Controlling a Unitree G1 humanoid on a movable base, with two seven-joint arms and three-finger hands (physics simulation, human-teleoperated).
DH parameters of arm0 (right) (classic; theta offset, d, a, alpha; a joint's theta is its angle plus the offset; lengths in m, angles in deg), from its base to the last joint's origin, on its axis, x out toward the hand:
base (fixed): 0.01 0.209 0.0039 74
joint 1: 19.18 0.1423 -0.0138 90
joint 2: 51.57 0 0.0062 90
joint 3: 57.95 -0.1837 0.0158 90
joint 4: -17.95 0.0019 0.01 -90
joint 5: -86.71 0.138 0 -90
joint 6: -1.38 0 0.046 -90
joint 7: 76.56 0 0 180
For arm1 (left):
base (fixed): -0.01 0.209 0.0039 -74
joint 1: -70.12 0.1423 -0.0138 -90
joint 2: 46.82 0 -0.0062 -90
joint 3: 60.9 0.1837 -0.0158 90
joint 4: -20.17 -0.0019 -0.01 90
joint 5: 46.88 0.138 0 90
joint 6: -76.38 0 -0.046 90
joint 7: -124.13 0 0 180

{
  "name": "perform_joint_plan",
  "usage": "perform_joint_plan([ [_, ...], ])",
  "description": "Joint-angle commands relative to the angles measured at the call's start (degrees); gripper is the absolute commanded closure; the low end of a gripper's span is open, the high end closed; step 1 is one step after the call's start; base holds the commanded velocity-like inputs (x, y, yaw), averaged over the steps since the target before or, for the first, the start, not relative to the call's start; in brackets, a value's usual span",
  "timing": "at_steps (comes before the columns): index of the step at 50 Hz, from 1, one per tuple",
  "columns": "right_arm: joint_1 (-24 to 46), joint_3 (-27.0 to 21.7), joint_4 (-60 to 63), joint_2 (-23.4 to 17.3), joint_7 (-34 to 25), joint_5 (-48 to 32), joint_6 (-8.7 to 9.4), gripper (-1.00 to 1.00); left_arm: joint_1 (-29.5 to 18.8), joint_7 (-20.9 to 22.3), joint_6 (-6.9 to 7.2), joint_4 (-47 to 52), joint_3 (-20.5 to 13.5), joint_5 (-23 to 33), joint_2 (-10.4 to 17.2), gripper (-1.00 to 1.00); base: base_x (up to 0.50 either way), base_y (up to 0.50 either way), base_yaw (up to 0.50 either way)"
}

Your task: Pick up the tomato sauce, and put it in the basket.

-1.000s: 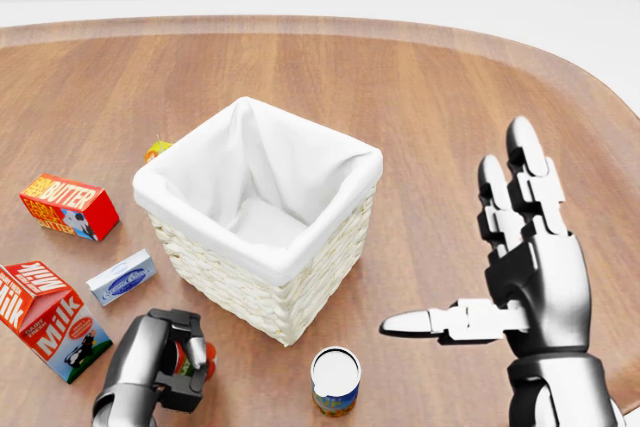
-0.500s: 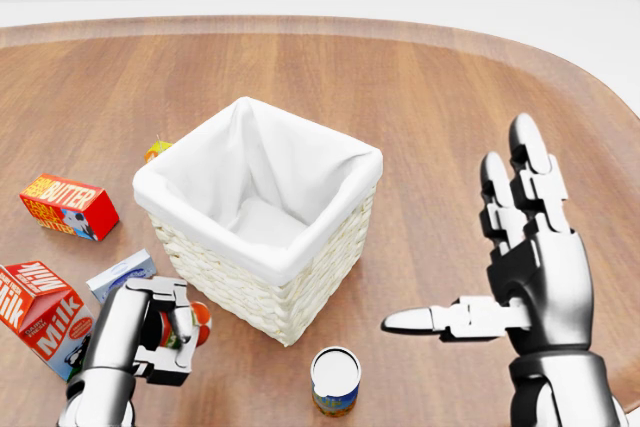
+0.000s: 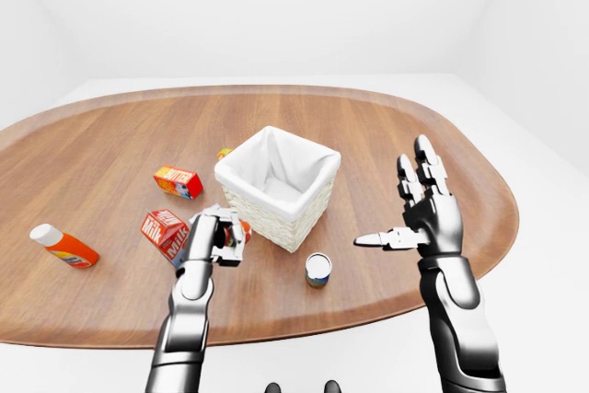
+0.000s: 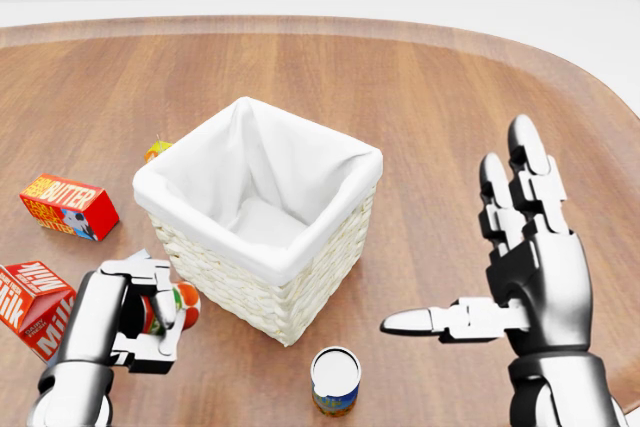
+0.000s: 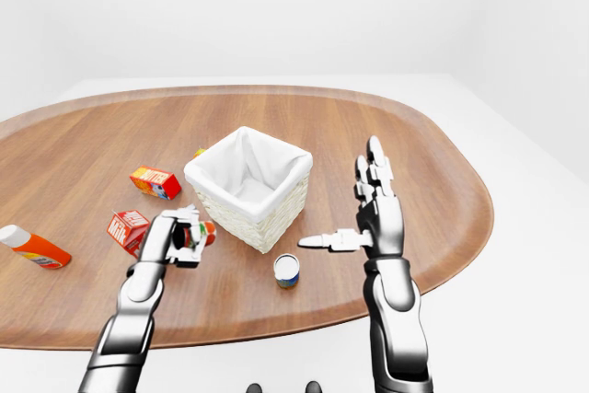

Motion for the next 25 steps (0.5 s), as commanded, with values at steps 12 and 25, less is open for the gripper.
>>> perform_joint_plan([
  [12, -0.31, 0.11, 0.12, 0.08, -0.07, 0.01, 0.00, -1.00, 1.38, 3.32, 0.00, 11.77, -0.42, -0.73, -0.51, 1.00, 0.00, 0.00, 0.00],
  [25, -0.09, 0.11, 0.22, 0.04, 0.01, 0.05, 0.00, -1.00, 1.28, 5.84, 0.00, 18.57, -0.30, 0.36, -0.73, 1.00, 0.00, 0.00, 0.00],
])
